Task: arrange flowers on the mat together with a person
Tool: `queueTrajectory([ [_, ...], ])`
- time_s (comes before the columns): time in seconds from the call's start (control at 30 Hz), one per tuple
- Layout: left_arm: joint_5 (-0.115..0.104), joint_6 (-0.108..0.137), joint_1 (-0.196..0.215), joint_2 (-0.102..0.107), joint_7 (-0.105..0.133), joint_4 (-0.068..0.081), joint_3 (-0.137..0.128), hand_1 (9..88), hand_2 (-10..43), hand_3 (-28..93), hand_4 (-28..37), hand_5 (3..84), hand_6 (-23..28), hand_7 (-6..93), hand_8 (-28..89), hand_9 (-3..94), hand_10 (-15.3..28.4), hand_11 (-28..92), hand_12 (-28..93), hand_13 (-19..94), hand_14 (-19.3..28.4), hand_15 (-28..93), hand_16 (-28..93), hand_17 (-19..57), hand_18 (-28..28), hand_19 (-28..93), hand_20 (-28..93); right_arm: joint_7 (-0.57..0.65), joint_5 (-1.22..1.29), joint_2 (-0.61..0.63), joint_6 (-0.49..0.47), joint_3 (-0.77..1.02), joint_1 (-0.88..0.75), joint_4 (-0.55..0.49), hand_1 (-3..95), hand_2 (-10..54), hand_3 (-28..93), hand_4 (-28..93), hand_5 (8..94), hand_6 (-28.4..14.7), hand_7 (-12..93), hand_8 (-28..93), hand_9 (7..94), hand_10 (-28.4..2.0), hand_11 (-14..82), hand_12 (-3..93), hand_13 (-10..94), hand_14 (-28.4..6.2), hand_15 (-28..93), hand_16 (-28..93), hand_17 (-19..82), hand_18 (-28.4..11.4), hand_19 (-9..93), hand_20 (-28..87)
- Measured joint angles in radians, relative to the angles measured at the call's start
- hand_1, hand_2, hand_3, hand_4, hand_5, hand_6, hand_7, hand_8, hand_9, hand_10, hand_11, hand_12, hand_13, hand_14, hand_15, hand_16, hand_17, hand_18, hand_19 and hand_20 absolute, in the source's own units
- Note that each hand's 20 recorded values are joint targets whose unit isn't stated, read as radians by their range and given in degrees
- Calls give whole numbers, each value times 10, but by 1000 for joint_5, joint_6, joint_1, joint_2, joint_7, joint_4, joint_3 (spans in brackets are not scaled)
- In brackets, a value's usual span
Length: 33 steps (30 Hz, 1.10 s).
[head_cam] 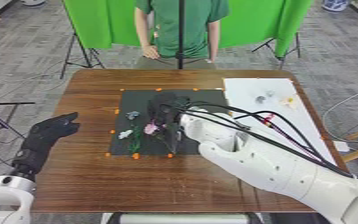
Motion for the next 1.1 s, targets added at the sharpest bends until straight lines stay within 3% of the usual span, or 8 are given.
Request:
queueTrajectory([
  [0.4, 0, -3, 2, -1, 0, 0, -3, 265, 23, 692, -272, 441, 45, 89, -64, 457, 139, 167, 115, 374, 163, 107, 11, 64, 121, 35, 162, -5, 0, 21, -21, 42, -21, -33, 440, -95, 722, -250, 623, 31, 219, -107, 671, -134, 203, 246, 775, -49, 695, 283, 452, -200, 932, 495],
  [0.63, 0, -6, 2, -1, -1, 0, -5, 264, 22, 691, -271, 441, 45, 89, -64, 458, 139, 167, 115, 374, 163, 106, 11, 64, 121, 33, 162, -8, 36, 66, -22, 265, -137, -190, 406, -95, 713, -244, 605, 13, 202, -100, 652, -138, 199, 249, 743, -75, 660, 271, 413, -210, 897, 476],
  [0.73, 1, -7, 3, -2, -1, -1, -8, 264, 21, 691, -270, 441, 45, 88, -64, 457, 139, 166, 115, 374, 163, 107, 11, 65, 120, 32, 162, -22, 138, 88, 12, 415, -217, -279, 357, -95, 694, -212, 605, -2, 182, -89, 645, -151, 194, 250, 686, -119, 598, 255, 353, -223, 813, 470],
  [0.8, 1, -8, 6, -3, -1, -2, -12, 265, 21, 691, -271, 441, 45, 88, -64, 457, 139, 166, 115, 375, 163, 106, 11, 65, 120, 31, 161, -37, 242, 98, 81, 514, -275, -327, 295, -95, 684, -183, 598, -15, 166, -85, 617, -164, 173, 243, 623, -151, 485, 229, 293, -224, 698, 450],
  [0.9, 1, -9, 12, -4, -1, -2, -17, 265, 20, 691, -271, 441, 45, 88, -63, 458, 139, 166, 114, 374, 163, 106, 10, 66, 119, 30, 161, -81, 386, 106, 217, 650, -368, -380, 226, -84, 673, -156, 573, -27, 142, -77, 576, -180, 124, 226, 550, -174, 287, 245, 230, -210, 518, 391],
  [1.0, 3, -10, 16, -7, -1, -3, -20, 265, 20, 691, -270, 441, 45, 88, -63, 458, 139, 167, 115, 374, 163, 106, 10, 68, 115, 27, 160, -179, 514, 104, 296, 787, -477, -417, 165, -54, 658, -149, 477, -38, 94, -68, 430, -178, 47, 184, 344, -184, 88, 243, 149, -179, 222, 285],
  [1.1, 5, -12, 21, -10, 0, -6, -24, 265, 20, 691, -271, 442, 45, 88, -63, 458, 139, 167, 114, 376, 163, 107, 9, 69, 114, 25, 161, -308, 651, 87, 278, 920, -599, -432, 120, -30, 639, -158, 337, -32, 49, -61, 312, -165, 9, 154, 197, -167, 2, 203, 62, -147, 101, 237],
])
